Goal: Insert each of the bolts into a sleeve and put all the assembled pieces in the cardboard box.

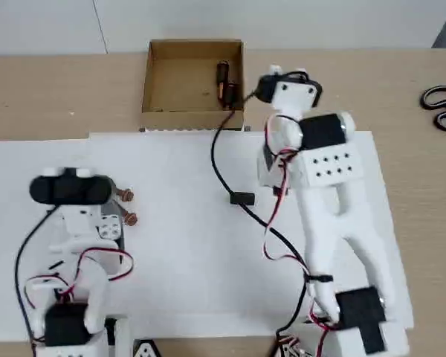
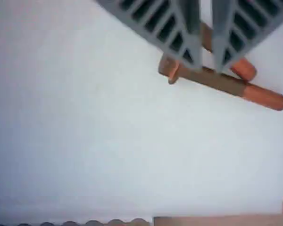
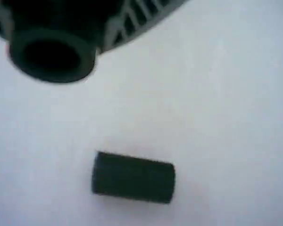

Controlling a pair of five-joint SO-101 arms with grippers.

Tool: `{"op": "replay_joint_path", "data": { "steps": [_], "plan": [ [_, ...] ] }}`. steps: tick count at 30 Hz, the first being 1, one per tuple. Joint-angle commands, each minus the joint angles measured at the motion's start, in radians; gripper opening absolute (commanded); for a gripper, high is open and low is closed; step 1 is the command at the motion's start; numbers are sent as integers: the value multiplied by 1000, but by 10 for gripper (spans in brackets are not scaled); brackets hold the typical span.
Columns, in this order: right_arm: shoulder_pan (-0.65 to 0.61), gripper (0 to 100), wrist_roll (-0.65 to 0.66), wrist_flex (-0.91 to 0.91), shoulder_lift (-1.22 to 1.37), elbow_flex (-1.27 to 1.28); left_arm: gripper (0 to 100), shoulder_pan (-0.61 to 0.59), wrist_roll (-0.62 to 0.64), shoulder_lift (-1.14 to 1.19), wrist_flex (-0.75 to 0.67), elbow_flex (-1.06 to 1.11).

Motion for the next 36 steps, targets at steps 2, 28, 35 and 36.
{"op": "replay_joint_path", "data": {
  "steps": [2,28,35,36],
  "plan": [
    [110,2,12,12,-142,106,5,-29,-69,391,40,-346],
    [541,3,157,-110,-331,394,42,-32,-1129,1198,97,-739],
    [558,3,215,-110,-329,394,102,-32,-1218,1320,94,-763],
    [558,3,215,-110,-329,394,103,-32,-1227,1343,81,-771]
  ]
}}
